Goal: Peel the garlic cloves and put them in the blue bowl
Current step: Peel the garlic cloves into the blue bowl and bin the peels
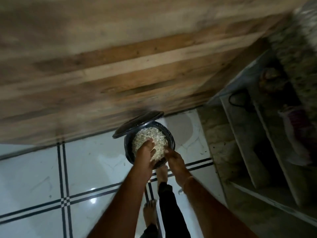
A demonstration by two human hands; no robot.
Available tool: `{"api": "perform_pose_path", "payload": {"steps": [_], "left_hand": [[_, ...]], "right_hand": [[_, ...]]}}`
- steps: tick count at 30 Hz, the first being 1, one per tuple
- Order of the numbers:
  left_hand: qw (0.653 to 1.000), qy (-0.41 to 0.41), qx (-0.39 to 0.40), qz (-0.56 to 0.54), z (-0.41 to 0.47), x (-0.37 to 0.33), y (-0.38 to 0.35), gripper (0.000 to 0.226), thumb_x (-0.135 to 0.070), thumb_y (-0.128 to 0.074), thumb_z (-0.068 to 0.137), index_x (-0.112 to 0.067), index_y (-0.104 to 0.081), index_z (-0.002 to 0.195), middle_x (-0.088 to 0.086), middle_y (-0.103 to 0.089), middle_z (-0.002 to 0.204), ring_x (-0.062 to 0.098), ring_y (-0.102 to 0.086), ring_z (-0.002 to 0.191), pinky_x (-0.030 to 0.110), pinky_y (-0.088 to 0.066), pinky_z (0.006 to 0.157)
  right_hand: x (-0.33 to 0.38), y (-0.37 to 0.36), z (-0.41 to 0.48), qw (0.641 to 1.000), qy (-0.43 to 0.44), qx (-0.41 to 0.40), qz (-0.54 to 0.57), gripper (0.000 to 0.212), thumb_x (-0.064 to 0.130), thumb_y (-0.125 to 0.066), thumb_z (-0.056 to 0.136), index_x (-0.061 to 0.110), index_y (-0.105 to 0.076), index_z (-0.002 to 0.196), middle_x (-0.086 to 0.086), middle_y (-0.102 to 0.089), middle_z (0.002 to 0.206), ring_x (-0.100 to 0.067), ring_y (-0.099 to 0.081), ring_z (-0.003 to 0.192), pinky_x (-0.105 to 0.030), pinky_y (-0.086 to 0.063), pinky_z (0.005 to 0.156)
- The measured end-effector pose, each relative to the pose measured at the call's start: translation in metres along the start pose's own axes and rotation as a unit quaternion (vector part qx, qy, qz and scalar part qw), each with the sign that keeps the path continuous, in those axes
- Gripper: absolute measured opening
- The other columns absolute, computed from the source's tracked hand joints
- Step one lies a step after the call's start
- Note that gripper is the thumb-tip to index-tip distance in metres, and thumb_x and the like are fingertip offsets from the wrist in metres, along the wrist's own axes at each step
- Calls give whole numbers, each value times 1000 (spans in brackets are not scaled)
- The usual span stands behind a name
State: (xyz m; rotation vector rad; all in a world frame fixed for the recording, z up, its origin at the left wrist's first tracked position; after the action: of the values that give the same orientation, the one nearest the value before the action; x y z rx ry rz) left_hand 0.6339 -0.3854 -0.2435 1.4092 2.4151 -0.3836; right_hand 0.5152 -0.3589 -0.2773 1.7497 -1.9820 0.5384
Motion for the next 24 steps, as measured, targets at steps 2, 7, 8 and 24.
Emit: {"api": "perform_pose_path", "payload": {"steps": [2,7,8,24], "left_hand": [[993,-67,-25,99,-45,0,5,35,-29,-57,107,-19,-62,140,5,-60,143,24,-57,127,43,-46,109],[905,-247,58,342,-181,25,-8,29,-27,-63,103,-17,-68,130,0,-68,129,16,-62,113,32,-50,102],[882,-267,81,379,-204,36,-14,29,-31,-63,103,-19,-69,129,-3,-70,126,13,-63,110,30,-50,99],[559,-494,321,584,-449,281,-228,36,-31,-66,101,-28,-64,137,-6,-62,139,13,-59,126,29,-48,103]], "right_hand": [[20,19,-54,998,56,-11,15,30,1,-49,107,-4,-63,134,-11,-65,129,-13,-65,101,-8,-53,67],[42,83,-196,975,205,-72,-54,21,26,-54,109,33,-67,123,9,-69,124,4,-62,114,-10,-52,91],[38,101,-220,968,224,-97,-63,23,32,-54,108,33,-66,128,10,-68,128,3,-61,117,-20,-52,101],[-89,427,-465,844,294,-440,-81,29,30,-56,107,26,-68,133,9,-68,131,-6,-61,121,-26,-48,103]]}}
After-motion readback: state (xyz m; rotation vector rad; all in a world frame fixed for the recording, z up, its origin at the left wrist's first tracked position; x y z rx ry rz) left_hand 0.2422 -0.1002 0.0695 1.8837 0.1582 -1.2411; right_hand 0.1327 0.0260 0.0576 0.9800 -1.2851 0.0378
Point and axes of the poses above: each hand's wrist, its own z-axis towards the middle knuckle, its own y-axis out of the back of the hand, x = y × z, the point moved 3 cm from there along z, towards the middle knuckle
